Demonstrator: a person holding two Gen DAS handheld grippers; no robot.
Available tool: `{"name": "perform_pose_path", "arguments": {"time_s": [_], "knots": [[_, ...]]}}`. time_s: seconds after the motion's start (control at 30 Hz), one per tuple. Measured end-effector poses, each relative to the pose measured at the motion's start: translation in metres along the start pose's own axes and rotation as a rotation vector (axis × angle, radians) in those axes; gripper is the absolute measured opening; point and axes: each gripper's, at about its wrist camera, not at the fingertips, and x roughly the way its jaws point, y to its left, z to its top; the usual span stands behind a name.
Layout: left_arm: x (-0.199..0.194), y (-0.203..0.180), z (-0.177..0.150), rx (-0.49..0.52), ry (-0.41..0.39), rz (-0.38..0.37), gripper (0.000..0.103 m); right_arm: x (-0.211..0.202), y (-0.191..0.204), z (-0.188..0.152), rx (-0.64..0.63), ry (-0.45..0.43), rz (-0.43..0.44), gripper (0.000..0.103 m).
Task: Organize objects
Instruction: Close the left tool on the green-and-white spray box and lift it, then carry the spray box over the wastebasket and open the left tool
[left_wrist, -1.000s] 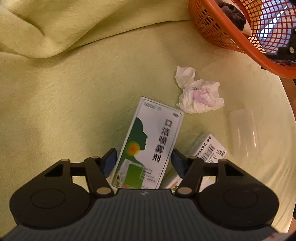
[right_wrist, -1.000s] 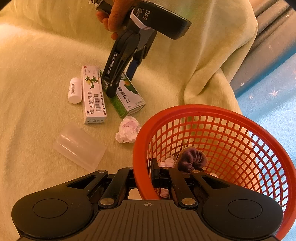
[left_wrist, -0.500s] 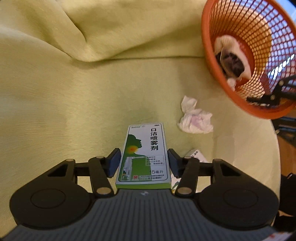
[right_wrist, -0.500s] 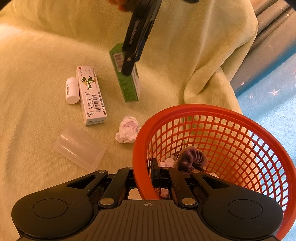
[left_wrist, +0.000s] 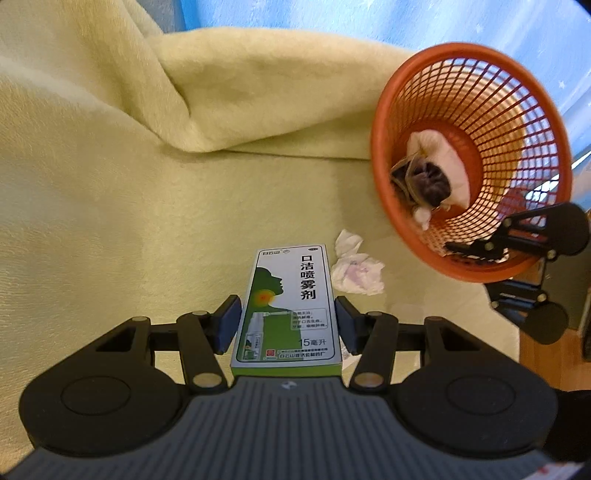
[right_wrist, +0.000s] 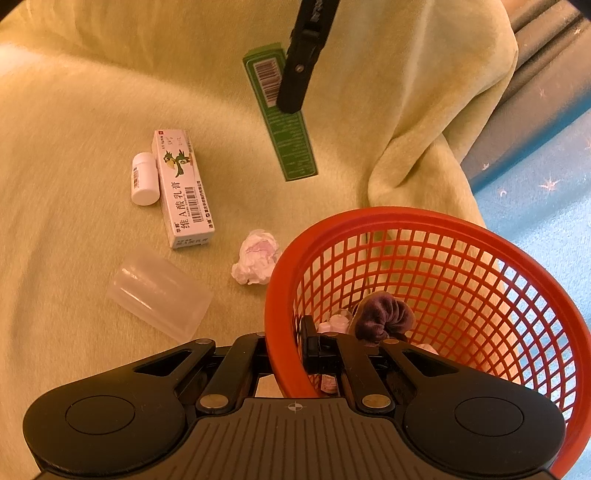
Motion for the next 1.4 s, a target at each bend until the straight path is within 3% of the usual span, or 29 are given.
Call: {"name": "perform_pose_path", "arguments": {"time_s": [0.47, 0.73, 1.17, 1.23, 1.4], "knots": [[-0.038, -0.029, 0.021, 0.022, -0.075, -0.061, 0.049, -0.001, 0.0, -0.001, -0.007, -0.001, 0.001, 0.001], [-0.06, -0.055, 0.049, 0.043, -0.142, -0.159, 0.049, -0.001, 0.0, -0.001, -0.008, -0.001, 0.0, 0.001], [-0.042, -0.101, 0.106, 0.104, -0.242, -0.317, 0.052, -0.002, 0.001, 0.0, -0.004, -0.002, 0.0, 0.001], [-0.042, -0.103, 0.112, 0.101, -0.256, -0.309, 0.063, -0.002, 0.0, 0.0, 0.001, -0.001, 0.001, 0.001], [-0.048, -0.086, 0.11, 0.044, -0.273, -0.284, 0.063, -0.002, -0.001, 0.0, 0.006, 0.0, 0.004, 0.001]]}}
